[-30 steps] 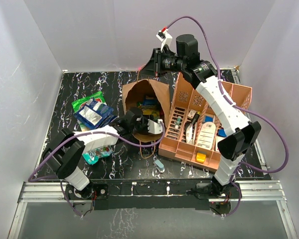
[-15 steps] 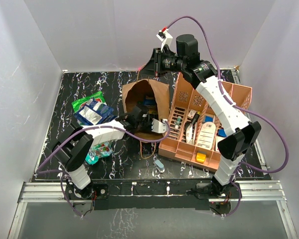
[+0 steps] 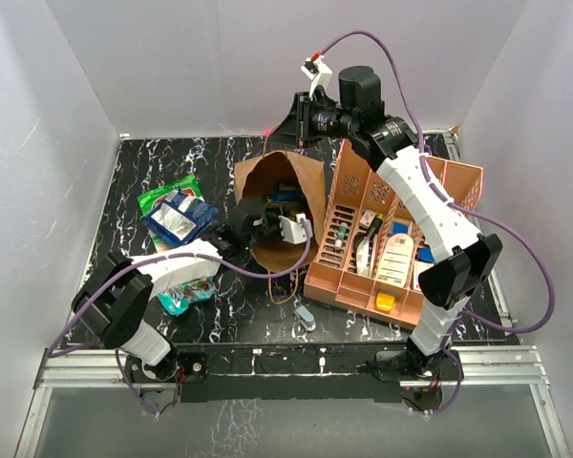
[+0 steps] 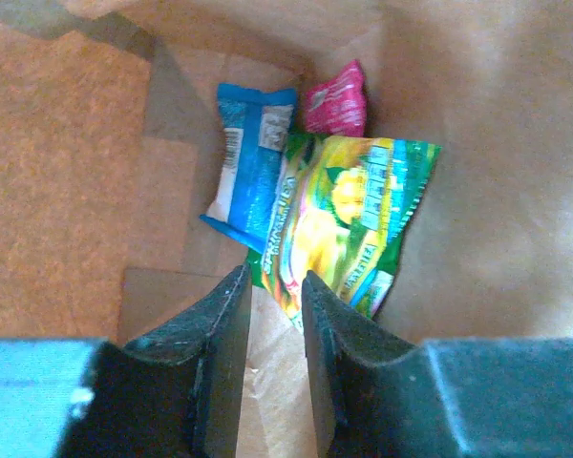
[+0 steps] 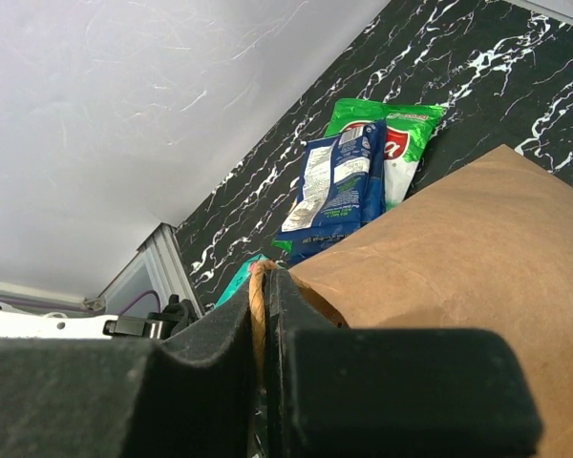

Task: Take the snacks out of the paper bag
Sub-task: Take out the snack from the paper bag.

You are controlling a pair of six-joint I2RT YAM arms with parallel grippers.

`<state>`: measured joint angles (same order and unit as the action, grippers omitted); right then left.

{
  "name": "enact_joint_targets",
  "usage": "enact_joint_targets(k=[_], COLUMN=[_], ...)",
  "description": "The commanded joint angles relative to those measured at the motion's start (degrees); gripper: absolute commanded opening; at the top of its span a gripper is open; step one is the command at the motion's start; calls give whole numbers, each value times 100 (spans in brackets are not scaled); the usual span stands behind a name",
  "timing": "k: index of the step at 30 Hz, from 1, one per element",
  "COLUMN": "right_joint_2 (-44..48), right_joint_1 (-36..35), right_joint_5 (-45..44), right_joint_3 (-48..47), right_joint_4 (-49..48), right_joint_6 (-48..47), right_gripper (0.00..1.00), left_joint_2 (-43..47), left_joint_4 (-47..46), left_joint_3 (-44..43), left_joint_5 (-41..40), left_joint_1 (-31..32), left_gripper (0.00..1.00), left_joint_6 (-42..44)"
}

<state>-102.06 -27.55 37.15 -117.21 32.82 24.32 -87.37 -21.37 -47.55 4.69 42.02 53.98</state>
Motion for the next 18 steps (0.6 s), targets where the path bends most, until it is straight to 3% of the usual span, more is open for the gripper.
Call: enact_joint_targets(k=[1,5,11,18], right_joint_2=[414,432,407,408], right_joint_1=[2,0,-5,-13], right_joint_5=[-18,-22,7,12], right_joint_3=[21,-19,-40,-12], right_joint_4=[-462,-467,-469,-492], right_joint_6=[79,106,148,167], right_gripper=[7,7,7,7], left_joint_2=[-296,-592,-789,-700], left_joint_4=[-324,-600,-699,430], left_joint_3=[-279,-280,-334,-503], left_joint_5=[-484,-770,-712,404], left_joint_1=[-54,-101,-168,-166], left_gripper=[22,15,14,34], left_joint_6=[-341,-357,-396,-70])
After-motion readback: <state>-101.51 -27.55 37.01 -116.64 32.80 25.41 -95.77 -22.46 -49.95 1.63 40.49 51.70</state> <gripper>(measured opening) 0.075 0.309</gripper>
